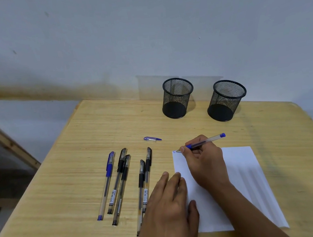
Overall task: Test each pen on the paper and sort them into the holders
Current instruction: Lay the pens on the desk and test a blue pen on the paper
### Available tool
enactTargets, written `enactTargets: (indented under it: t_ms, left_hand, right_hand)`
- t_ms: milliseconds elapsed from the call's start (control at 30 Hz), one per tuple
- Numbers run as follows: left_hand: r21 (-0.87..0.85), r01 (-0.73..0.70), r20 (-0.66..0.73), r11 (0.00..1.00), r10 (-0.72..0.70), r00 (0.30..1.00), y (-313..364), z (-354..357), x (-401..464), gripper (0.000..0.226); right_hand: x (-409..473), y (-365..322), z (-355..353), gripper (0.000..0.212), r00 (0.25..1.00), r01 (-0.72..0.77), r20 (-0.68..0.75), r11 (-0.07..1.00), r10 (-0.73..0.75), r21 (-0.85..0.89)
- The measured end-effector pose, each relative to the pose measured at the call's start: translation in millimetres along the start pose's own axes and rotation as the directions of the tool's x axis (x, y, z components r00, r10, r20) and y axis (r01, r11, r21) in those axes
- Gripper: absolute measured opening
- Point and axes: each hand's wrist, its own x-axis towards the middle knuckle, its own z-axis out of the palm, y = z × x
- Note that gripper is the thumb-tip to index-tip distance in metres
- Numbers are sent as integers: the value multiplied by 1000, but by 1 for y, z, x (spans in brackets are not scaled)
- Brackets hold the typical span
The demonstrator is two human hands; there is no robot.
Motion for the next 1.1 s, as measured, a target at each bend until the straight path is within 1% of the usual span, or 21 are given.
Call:
enactTargets:
  t_ms: [233, 367, 567, 700, 867, 1100]
  left_hand:
    - [-7, -3, 2, 1000, 3, 1000, 0, 0, -1, 50]
    - [-6, -4, -8, 1000, 4, 1000, 0, 0, 0, 50]
    - [15, -9, 9, 1000, 9, 1000, -1, 0, 1, 51]
    - [2, -5, 9, 1000, 5, 1000, 0, -2, 0, 51]
    - [-4, -4, 10, 1000, 4, 1000, 0, -1, 0, 50]
    - [0, -5, 14, 1000, 5, 1000, -1, -1, 1, 51]
  right_hand:
    - [-1, -4, -1, 14, 1000, -3, 23, 1000, 3, -3]
    - [1, -2, 0, 12, 1000, -21, 15, 1000, 21, -6]
    - [0, -4, 0, 15, 1000, -7, 23, 1000, 7, -22]
    - [0, -4, -1, 13, 1000, -12, 28, 1000, 12, -7]
    - [0, -5, -1, 13, 1000, -22, 16, 1000, 22, 10]
    - [0, -6, -2, 15, 999, -35, 37, 999, 35, 1]
